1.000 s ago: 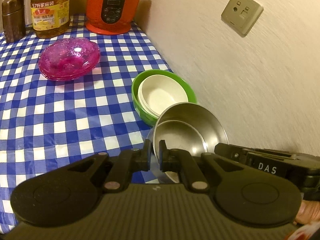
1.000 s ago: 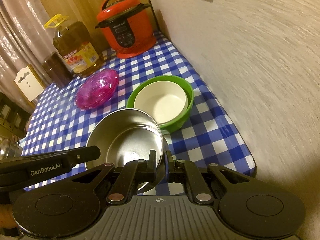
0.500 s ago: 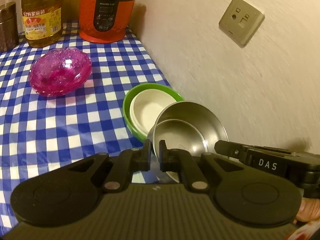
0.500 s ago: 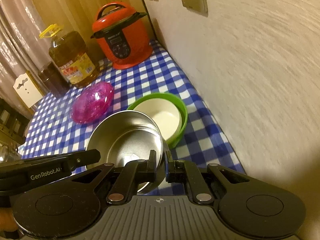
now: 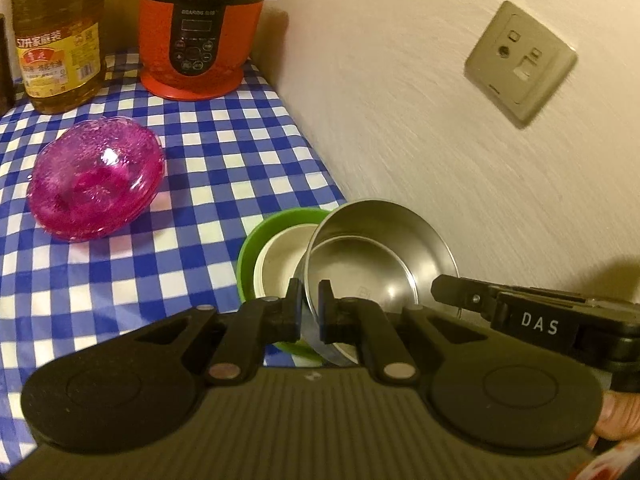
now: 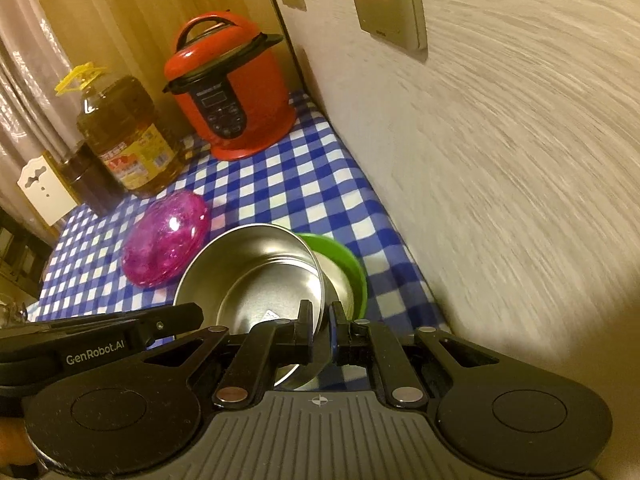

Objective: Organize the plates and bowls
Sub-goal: 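Carry the steel bowl over the green bowl with both tools, then lower the steel bowl into the white bowl and open both tools, then move both tools to the green bowl rim, then close both tools on the green bowl rim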

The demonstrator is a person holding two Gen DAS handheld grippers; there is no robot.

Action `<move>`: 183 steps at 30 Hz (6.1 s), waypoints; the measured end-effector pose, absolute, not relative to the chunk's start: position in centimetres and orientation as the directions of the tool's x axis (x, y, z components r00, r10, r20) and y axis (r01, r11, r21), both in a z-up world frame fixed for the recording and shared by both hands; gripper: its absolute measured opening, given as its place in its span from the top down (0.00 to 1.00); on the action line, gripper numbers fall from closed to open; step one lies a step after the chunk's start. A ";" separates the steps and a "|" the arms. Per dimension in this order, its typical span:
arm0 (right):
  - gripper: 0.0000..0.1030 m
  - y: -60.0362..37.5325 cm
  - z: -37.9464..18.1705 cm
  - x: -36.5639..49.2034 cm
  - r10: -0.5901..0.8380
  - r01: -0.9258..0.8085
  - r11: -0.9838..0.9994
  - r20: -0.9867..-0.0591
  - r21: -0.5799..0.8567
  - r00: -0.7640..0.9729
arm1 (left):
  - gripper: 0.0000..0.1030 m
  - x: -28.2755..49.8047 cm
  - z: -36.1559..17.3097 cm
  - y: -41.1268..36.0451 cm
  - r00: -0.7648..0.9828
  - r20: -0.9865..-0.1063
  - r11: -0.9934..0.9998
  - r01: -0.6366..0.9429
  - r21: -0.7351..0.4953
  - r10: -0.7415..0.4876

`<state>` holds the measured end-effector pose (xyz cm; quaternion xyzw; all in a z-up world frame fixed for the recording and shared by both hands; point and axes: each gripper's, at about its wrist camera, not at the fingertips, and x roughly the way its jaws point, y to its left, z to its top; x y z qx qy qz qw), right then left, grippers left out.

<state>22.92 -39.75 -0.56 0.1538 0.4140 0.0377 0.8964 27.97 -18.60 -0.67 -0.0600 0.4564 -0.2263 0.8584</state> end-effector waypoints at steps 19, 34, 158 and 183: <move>0.92 -40.0 -3.9 27.9 0.199 0.058 0.954 -0.771 0.293 0.605 | 0.94 31.8 -4.5 -19.5 0.442 -0.796 0.902 0.318 -0.292 -0.413; 0.92 -39.4 -5.1 28.3 0.191 0.046 0.964 -0.797 0.264 0.574 | 0.94 31.7 -4.8 -19.6 0.437 -0.805 0.905 0.323 -0.276 -0.402; 0.54 -42.4 -12.0 27.5 0.226 0.320 0.785 -0.727 0.530 0.648 | 0.67 31.3 -11.8 -17.9 0.533 -0.736 0.876 0.024 -0.481 -0.419; 0.74 -41.8 -13.3 28.0 0.243 0.296 0.774 -0.694 0.560 0.677 | 0.71 31.6 -12.1 -17.9 0.533 -0.733 0.876 0.035 -0.480 -0.423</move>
